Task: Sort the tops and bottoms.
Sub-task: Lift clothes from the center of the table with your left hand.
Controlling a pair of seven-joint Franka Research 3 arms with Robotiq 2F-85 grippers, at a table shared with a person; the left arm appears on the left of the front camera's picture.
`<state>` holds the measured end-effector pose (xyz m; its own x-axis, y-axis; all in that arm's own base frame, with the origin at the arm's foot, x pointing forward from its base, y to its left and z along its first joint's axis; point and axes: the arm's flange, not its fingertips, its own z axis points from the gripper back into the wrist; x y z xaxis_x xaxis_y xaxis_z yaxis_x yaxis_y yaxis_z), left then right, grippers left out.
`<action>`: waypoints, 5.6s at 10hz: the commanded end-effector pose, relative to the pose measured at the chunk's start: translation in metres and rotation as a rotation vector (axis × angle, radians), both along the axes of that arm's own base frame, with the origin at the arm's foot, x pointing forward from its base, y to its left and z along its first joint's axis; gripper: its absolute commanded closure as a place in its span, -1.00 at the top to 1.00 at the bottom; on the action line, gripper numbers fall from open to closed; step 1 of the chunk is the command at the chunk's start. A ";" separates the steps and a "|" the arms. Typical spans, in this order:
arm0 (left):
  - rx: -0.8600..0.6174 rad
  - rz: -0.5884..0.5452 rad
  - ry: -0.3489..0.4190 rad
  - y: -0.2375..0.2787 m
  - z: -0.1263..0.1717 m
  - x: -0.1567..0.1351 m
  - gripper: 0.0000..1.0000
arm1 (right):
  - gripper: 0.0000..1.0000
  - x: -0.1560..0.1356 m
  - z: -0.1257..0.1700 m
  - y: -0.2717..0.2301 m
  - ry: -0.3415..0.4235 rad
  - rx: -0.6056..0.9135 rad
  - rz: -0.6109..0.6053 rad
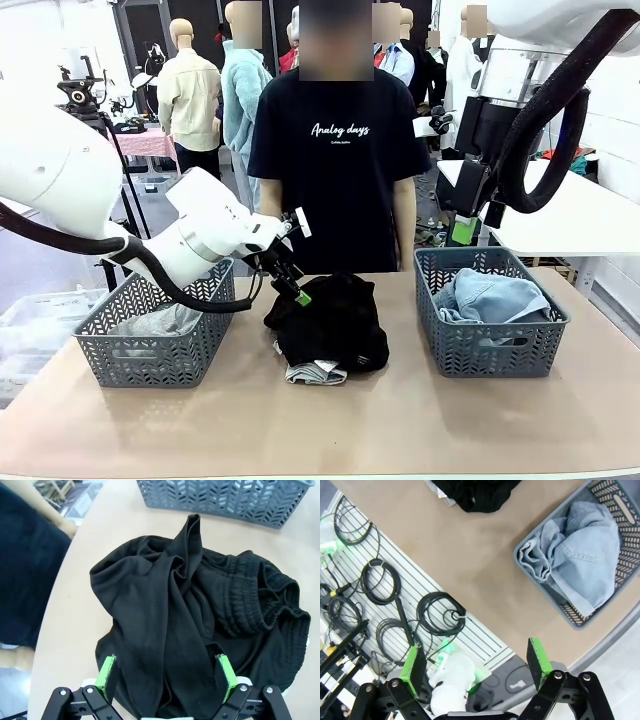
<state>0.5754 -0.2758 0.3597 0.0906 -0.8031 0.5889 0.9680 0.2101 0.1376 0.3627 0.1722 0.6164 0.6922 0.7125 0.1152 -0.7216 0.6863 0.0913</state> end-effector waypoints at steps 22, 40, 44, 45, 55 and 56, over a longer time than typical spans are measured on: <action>-0.122 -0.121 -0.158 -0.062 0.130 -0.095 -1.00 | 1.00 -0.003 -0.001 -0.002 0.005 -0.010 0.000; -0.005 -0.205 -0.521 -0.117 0.309 -0.141 -1.00 | 1.00 -0.003 -0.001 -0.002 0.005 -0.010 0.000; -0.005 -0.205 -0.521 -0.117 0.309 -0.141 -1.00 | 1.00 -0.003 -0.001 -0.002 0.005 -0.010 0.000; -0.005 -0.205 -0.521 -0.117 0.309 -0.141 -1.00 | 1.00 -0.003 -0.001 -0.002 0.005 -0.010 0.000; -0.005 -0.205 -0.521 -0.117 0.309 -0.141 -1.00 | 1.00 -0.003 -0.001 -0.002 0.005 -0.010 0.000; -0.005 -0.205 -0.521 -0.117 0.309 -0.141 -1.00 | 1.00 -0.003 -0.001 -0.002 0.005 -0.010 0.000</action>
<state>0.4368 -0.3953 0.6638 -0.3676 -0.7813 0.5044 0.7889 0.0253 0.6141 0.3625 0.1722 0.6166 0.6918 0.7130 0.1146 -0.7220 0.6858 0.0920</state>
